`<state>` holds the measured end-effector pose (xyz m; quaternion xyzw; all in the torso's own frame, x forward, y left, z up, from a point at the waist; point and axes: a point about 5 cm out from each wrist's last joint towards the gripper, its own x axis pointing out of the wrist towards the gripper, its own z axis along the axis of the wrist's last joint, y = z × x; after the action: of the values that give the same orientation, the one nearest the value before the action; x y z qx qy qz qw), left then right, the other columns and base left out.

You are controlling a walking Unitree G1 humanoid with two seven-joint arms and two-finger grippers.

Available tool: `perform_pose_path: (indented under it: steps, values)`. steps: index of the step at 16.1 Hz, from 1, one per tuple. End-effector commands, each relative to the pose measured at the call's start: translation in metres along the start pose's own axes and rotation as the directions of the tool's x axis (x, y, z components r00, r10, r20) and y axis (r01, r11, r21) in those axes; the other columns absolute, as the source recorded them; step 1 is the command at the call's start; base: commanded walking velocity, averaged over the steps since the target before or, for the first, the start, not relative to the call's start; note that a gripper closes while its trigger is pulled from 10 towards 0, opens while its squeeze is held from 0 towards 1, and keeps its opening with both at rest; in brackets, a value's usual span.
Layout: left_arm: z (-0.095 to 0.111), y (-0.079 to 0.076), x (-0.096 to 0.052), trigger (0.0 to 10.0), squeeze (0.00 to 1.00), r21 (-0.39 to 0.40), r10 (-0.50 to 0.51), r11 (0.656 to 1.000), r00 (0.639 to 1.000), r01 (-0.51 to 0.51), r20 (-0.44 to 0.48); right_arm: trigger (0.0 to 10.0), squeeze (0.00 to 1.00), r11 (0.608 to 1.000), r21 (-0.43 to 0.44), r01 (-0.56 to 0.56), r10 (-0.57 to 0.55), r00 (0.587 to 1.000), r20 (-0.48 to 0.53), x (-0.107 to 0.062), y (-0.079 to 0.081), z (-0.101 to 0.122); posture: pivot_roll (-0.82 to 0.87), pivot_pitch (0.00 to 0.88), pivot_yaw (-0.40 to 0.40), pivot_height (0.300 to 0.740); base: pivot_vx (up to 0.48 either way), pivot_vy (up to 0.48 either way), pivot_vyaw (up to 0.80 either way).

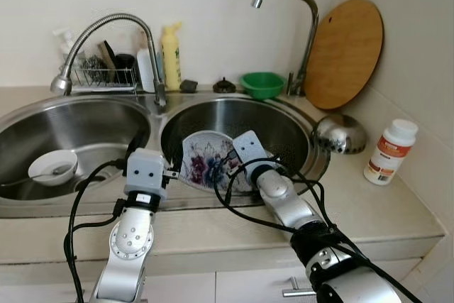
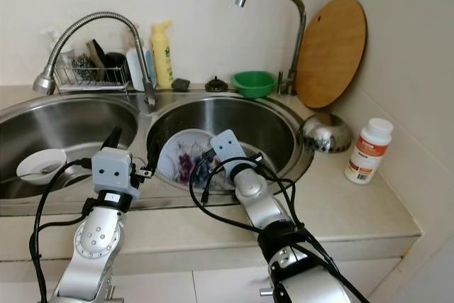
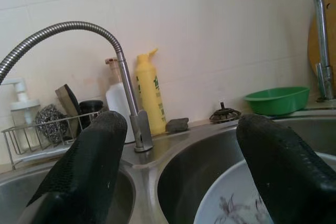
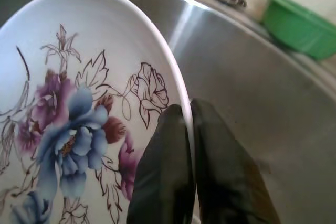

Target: Kitchen organization

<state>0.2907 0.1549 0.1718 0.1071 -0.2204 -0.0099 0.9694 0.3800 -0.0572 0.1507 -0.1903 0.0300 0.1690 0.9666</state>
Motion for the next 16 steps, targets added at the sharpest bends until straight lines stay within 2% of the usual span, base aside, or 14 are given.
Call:
perform_pose_path:
  steps: [1, 2, 3, 4, 6, 9, 12, 13, 14, 16]
  values:
    - [-0.001, -0.001, 0.000, 10.0, 0.00, 0.006, -0.007, 1.000, 1.000, 0.007, -0.012, 10.0, 0.00, 0.995, 0.089, -0.044, 0.053, 0.994, -0.100, -0.002, 0.008, -0.019, 0.09, 0.000, -0.038, 0.736, 0.000, 0.000, 0.00]
    - [-0.001, -0.002, 0.000, 10.0, 0.00, 0.006, -0.008, 1.000, 1.000, 0.008, -0.013, 10.0, 0.00, 0.992, 0.120, -0.047, 0.060, 0.992, -0.111, -0.003, 0.009, -0.021, 0.09, 0.000, -0.038, 0.736, 0.000, 0.000, 0.00]
    - [-0.002, -0.002, 0.000, 10.0, 0.00, 0.005, -0.008, 1.000, 1.000, 0.008, -0.013, 10.0, 0.32, 0.987, 0.154, -0.051, 0.071, 0.990, -0.122, -0.003, 0.010, -0.023, 0.09, 0.000, -0.038, 0.736, 0.000, 0.000, 0.00]
    - [-0.002, -0.002, 0.000, 10.0, 0.00, 0.005, -0.009, 1.000, 1.000, 0.010, -0.015, 10.0, 1.00, 0.981, 0.185, -0.051, 0.079, 0.986, -0.146, -0.004, 0.010, -0.027, 0.09, 0.000, -0.038, 0.736, 0.000, 0.000, 0.00]
    - [-0.003, -0.003, 0.000, 10.0, 0.00, 0.004, -0.013, 1.000, 1.000, 0.013, -0.018, 10.0, 1.00, 0.972, 0.231, -0.052, 0.090, 0.983, -0.158, -0.005, 0.010, -0.030, 0.09, 0.000, -0.038, 0.736, 0.000, 0.000, 0.00]
    - [-0.004, -0.004, -0.002, 10.0, 0.00, -0.002, -0.015, 1.000, 1.000, 0.015, -0.026, 10.0, 1.00, 0.953, 0.297, 0.060, -0.040, 0.997, -0.073, -0.005, -0.008, -0.020, 0.09, 0.000, -0.038, 0.736, 0.000, 0.000, 0.00]
    - [-0.005, -0.003, -0.002, 10.0, 0.00, -0.003, -0.014, 1.000, 0.999, 0.014, -0.030, 10.0, 1.00, 0.936, 0.333, 0.110, -0.119, 0.993, 0.008, -0.006, -0.021, -0.007, 0.09, 0.000, -0.036, 0.736, 0.000, 0.000, 0.00]
    - [-0.005, -0.003, -0.002, 10.0, 0.00, -0.006, -0.014, 1.000, 0.999, 0.014, -0.030, 10.0, 1.00, 0.914, 0.384, 0.134, -0.185, 0.978, 0.100, -0.008, -0.029, 0.007, 0.09, 0.000, -0.038, 0.736, 0.000, 0.000, 0.00]
    - [-0.005, -0.003, -0.002, 10.0, 0.00, -0.010, -0.012, 1.000, 0.999, 0.011, -0.031, 10.0, 1.00, 0.899, 0.395, 0.187, -0.267, 0.951, 0.158, -0.011, -0.038, 0.017, 0.09, 0.000, -0.038, 0.736, 0.000, 0.000, 0.00]
    - [-0.004, -0.002, -0.001, 10.0, 0.00, -0.013, -0.009, 1.000, 1.000, 0.009, -0.030, 10.0, 1.00, 0.886, 0.421, 0.192, -0.317, 0.915, 0.249, -0.016, -0.044, 0.031, 0.09, 0.000, -0.037, 0.736, 0.000, 0.000, 0.00]
